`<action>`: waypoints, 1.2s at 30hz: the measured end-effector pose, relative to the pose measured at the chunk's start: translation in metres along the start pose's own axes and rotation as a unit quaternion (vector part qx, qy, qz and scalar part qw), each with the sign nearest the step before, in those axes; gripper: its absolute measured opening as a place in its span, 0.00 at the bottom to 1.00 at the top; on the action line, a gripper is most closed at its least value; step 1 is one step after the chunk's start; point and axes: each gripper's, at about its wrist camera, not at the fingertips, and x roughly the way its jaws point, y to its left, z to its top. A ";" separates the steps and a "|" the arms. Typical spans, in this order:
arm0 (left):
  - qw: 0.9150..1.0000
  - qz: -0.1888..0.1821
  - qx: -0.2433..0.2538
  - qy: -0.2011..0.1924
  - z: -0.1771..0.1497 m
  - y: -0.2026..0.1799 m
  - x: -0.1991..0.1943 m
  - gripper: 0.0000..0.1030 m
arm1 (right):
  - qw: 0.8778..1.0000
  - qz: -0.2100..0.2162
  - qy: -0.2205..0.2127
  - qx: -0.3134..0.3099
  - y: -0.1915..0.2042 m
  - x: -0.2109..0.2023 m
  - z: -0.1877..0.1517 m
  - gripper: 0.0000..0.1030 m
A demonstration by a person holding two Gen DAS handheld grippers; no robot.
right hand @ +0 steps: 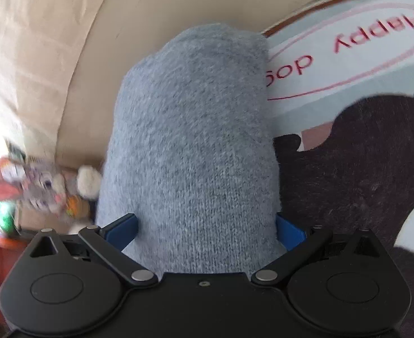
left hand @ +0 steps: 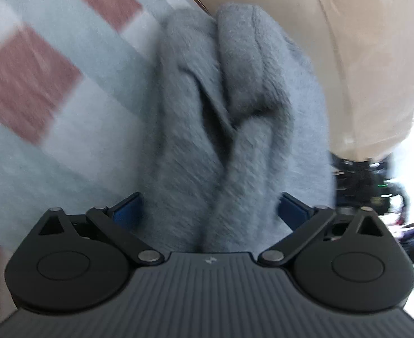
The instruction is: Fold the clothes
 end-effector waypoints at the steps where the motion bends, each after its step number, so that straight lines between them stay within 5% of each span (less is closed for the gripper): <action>1: 1.000 0.003 0.002 0.000 -0.002 -0.002 0.000 0.79 | 1.000 0.007 -0.005 0.016 -0.003 -0.002 0.001 1.00; 6: 0.989 0.112 0.096 -0.005 -0.004 -0.044 -0.009 0.76 | 0.999 0.017 -0.017 0.037 -0.012 -0.004 -0.002 1.00; 10: 0.981 0.169 0.094 -0.016 -0.004 -0.052 -0.010 0.98 | 1.000 -0.005 -0.011 0.016 -0.005 0.001 -0.006 1.00; 15: 0.993 0.117 -0.011 -0.006 0.003 -0.023 -0.016 1.00 | 1.000 -0.016 -0.017 0.015 -0.002 0.002 -0.008 1.00; 19: 0.991 0.130 0.010 0.022 0.001 -0.033 -0.018 1.00 | 0.999 -0.019 -0.024 0.019 -0.002 0.000 -0.012 1.00; 27: 0.999 0.036 -0.018 -0.014 -0.016 -0.027 -0.016 0.99 | 0.999 -0.020 -0.032 0.029 -0.003 0.001 -0.014 1.00; 29: 0.999 0.013 -0.030 -0.012 -0.023 -0.028 -0.011 0.83 | 0.999 -0.026 -0.041 0.012 0.003 0.001 -0.016 1.00; 36: 0.998 -0.020 -0.039 -0.046 -0.038 -0.033 -0.010 0.67 | 0.999 -0.015 -0.041 -0.015 0.008 0.004 -0.009 1.00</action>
